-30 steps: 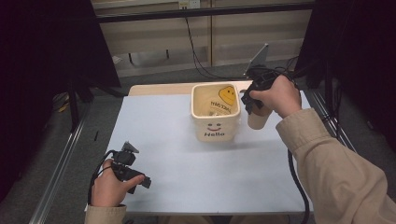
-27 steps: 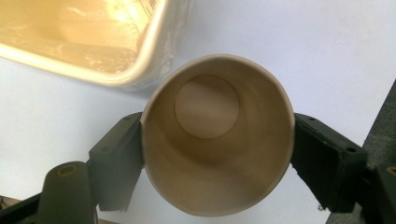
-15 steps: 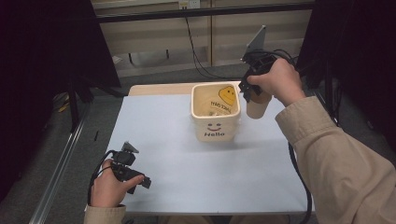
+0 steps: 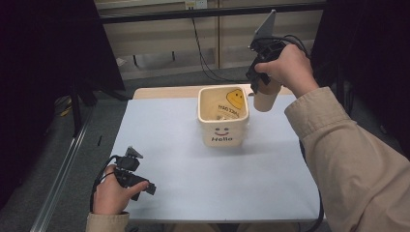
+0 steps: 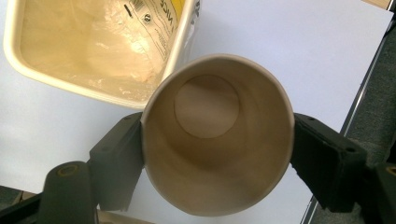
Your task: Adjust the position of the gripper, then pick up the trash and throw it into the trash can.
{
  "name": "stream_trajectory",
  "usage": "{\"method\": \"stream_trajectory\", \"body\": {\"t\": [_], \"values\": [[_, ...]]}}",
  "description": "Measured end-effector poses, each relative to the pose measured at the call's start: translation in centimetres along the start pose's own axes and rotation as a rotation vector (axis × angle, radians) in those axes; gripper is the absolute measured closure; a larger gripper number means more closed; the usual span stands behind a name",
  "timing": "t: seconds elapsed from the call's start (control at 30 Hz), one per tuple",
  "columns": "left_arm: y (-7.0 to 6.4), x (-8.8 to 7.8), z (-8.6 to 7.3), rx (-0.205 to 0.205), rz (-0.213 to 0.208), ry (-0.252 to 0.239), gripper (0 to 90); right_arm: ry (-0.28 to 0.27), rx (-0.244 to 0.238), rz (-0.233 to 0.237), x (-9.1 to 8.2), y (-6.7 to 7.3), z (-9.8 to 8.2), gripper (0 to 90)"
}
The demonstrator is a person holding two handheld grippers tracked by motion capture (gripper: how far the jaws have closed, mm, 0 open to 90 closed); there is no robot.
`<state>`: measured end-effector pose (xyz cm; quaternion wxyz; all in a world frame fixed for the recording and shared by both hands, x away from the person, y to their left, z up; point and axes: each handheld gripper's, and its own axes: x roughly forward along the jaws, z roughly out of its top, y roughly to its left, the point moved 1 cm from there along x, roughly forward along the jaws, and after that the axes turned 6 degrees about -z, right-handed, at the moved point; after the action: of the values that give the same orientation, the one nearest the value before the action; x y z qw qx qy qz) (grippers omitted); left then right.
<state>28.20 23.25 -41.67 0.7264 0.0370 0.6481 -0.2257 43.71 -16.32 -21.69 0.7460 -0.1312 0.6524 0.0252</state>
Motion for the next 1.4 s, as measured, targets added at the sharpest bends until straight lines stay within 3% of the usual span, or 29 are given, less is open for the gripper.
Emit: {"method": "stream_trajectory", "body": {"t": [0.73,0.9,0.97,1.1,1.4], "values": [[-0.1,0.2,0.4,0.003,-0.003,0.000,4.2,-0.021,0.012,0.013,-2.3,-1.4,2.2,22.8],[-0.2,0.1,0.5,0.022,-0.005,0.004,4.2,-0.023,0.006,0.011,-3.2,-1.2,2.7,22.8],[-0.3,0.1,0.4,0.006,-0.015,-0.002,4.2,-0.028,0.001,0.011,-3.7,-1.0,3.0,22.8],[0.0,-0.1,0.4,0.018,-0.013,0.004,4.2,-0.031,0.003,0.007,-4.4,-0.7,3.5,22.8],[-0.2,0.0,0.4,0.002,-0.018,-0.016,4.2,-0.027,-0.014,0.009,-4.4,0.4,4.3,22.8]]}}
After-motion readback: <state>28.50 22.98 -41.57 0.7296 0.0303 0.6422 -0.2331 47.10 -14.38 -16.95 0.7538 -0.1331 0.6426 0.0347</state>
